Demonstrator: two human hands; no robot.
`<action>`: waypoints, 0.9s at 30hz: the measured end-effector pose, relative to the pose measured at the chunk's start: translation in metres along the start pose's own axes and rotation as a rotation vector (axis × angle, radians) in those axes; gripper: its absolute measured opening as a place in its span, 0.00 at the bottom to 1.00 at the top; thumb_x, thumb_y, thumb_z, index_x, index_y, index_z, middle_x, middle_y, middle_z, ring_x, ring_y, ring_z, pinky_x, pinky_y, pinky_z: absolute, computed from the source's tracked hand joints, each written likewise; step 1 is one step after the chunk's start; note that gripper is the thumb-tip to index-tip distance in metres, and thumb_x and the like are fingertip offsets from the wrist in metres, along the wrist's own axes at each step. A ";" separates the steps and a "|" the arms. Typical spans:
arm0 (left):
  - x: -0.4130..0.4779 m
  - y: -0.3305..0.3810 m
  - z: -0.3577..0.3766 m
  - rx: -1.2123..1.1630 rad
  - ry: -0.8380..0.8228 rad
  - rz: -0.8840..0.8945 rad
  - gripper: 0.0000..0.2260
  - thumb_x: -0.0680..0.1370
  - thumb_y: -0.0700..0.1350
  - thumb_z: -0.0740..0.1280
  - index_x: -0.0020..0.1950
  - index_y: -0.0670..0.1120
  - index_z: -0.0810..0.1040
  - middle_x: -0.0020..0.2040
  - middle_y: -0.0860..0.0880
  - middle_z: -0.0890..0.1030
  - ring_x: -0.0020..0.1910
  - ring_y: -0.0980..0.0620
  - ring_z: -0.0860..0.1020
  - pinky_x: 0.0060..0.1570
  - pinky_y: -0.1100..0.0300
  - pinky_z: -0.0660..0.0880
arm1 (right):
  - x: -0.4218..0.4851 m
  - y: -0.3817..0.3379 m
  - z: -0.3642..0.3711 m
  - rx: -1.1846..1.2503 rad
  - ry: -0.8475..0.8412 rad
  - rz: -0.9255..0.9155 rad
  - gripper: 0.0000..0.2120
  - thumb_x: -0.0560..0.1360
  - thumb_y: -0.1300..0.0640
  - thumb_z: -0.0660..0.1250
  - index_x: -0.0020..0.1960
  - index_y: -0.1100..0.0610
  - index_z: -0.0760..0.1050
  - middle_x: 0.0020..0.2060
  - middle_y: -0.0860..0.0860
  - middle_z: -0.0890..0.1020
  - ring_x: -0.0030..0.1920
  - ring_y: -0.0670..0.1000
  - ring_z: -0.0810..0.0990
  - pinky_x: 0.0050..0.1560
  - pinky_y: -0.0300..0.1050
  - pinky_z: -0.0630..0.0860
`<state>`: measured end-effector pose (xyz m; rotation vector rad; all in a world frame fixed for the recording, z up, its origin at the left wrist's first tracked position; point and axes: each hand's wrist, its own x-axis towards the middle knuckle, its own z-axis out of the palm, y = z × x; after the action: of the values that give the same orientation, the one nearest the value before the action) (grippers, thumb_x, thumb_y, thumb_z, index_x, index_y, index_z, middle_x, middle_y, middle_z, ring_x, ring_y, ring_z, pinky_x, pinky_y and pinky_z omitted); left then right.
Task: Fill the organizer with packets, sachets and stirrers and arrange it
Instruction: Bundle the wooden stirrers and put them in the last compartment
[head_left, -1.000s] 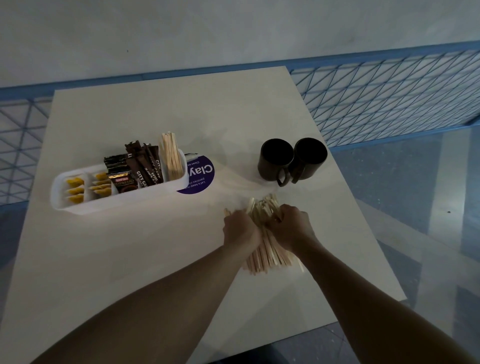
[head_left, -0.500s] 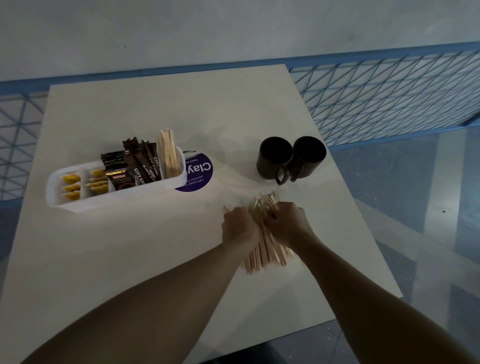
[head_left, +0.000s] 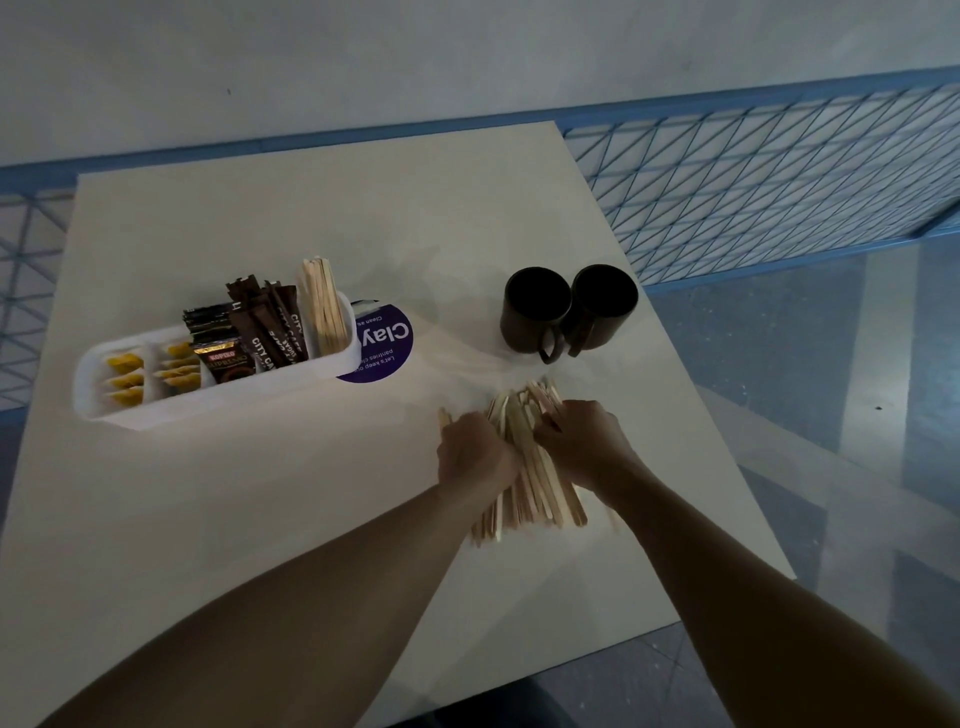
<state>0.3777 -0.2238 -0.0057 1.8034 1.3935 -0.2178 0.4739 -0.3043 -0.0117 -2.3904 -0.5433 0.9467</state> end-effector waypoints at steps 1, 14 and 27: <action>-0.001 -0.001 -0.001 -0.009 -0.005 0.003 0.12 0.78 0.46 0.65 0.59 0.43 0.78 0.54 0.43 0.81 0.53 0.42 0.80 0.49 0.53 0.79 | 0.000 -0.001 -0.001 -0.006 -0.017 0.003 0.09 0.77 0.57 0.64 0.38 0.59 0.74 0.33 0.54 0.76 0.31 0.51 0.73 0.29 0.44 0.68; 0.005 -0.008 -0.042 -0.130 -0.084 0.060 0.05 0.80 0.42 0.63 0.54 0.42 0.72 0.42 0.49 0.73 0.35 0.56 0.71 0.28 0.64 0.65 | 0.007 -0.030 0.008 -0.014 -0.177 -0.037 0.10 0.81 0.59 0.56 0.51 0.58 0.77 0.43 0.56 0.80 0.43 0.54 0.79 0.42 0.49 0.76; 0.024 -0.022 -0.101 -0.628 -0.241 -0.075 0.10 0.80 0.35 0.57 0.56 0.40 0.77 0.43 0.46 0.74 0.40 0.51 0.70 0.40 0.58 0.69 | 0.007 -0.113 0.023 0.357 -0.272 0.009 0.11 0.83 0.63 0.52 0.56 0.60 0.73 0.40 0.56 0.76 0.34 0.52 0.74 0.36 0.47 0.74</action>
<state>0.3335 -0.1360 0.0340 1.1676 1.1862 -0.0242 0.4425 -0.2041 0.0372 -1.9621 -0.4183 1.2672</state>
